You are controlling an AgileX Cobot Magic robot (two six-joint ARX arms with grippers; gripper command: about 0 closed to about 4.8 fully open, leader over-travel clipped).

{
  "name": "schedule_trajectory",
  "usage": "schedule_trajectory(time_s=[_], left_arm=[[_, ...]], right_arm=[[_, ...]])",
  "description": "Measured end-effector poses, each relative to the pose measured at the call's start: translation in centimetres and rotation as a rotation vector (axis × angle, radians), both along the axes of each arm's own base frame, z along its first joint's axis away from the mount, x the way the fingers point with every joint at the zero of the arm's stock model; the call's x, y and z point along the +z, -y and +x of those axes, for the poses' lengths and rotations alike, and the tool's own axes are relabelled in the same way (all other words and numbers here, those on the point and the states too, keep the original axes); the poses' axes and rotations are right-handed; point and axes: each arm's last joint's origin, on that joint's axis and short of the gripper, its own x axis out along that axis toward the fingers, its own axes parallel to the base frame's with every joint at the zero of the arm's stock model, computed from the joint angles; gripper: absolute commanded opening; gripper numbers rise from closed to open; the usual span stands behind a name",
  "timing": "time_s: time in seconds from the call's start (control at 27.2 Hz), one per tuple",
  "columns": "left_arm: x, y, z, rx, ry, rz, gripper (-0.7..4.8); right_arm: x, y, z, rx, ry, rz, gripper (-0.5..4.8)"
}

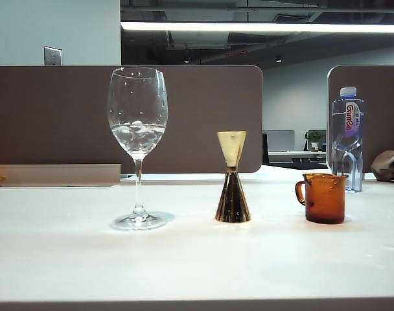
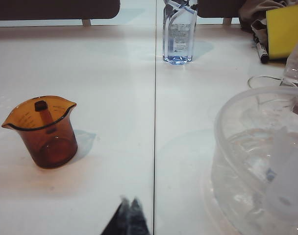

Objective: Pick up the small amber measuring cup and pour the water in it into the jigger, then pick up the jigger and pour the water in it into the wine glass.

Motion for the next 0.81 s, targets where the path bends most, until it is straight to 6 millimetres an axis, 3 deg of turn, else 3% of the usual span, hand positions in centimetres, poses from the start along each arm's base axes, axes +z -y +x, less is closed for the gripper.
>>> schedule_trajectory(time_s=[0.33, 0.81], left_arm=[[-3.3, 0.1, 0.7, 0.004, -0.119, 0.010, -0.02], [-5.1, 0.0, 0.6, 0.041, -0.316, 0.048, -0.02]], right_arm=[[0.0, 0.0, 0.0, 0.000, 0.000, 0.000, -0.03], [0.0, 0.0, 0.0, 0.000, 0.000, 0.000, -0.03]])
